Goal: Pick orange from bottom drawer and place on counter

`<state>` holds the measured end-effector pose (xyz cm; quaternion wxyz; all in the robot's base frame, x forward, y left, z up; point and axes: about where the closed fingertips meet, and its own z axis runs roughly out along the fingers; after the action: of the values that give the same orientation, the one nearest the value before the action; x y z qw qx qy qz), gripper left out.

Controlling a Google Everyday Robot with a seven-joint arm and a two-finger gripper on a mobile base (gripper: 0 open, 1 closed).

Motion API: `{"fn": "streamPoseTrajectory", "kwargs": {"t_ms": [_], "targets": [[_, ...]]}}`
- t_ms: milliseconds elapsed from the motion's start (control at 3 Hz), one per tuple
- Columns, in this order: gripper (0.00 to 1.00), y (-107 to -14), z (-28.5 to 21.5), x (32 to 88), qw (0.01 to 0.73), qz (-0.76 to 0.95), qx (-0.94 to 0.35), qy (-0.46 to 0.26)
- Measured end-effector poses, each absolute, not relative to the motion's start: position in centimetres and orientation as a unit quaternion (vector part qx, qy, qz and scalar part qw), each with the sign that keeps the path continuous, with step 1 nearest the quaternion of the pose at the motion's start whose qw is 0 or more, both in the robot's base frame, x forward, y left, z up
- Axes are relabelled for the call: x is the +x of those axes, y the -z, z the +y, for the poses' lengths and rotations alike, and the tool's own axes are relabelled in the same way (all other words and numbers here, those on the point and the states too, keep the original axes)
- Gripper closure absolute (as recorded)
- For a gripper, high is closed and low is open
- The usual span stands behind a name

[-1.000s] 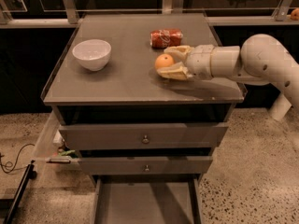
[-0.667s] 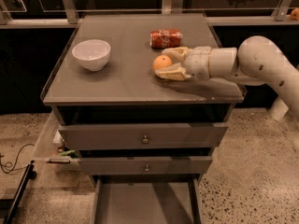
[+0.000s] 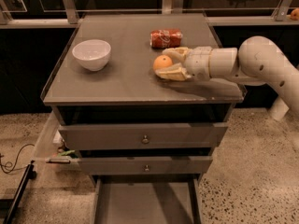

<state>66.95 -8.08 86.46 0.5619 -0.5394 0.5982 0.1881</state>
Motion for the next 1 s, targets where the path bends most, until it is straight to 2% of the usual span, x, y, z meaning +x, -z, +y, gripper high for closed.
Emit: {"fn": "streamPoseTrajectory", "kwargs": {"t_ms": [667,1000], "targets": [[0.11,-86.45,-8.07,66.95,0.562,0.598,-0.539,-0.188],[0.00,-86.45,-8.07,66.95,0.562,0.598,-0.539,-0.188]]}}
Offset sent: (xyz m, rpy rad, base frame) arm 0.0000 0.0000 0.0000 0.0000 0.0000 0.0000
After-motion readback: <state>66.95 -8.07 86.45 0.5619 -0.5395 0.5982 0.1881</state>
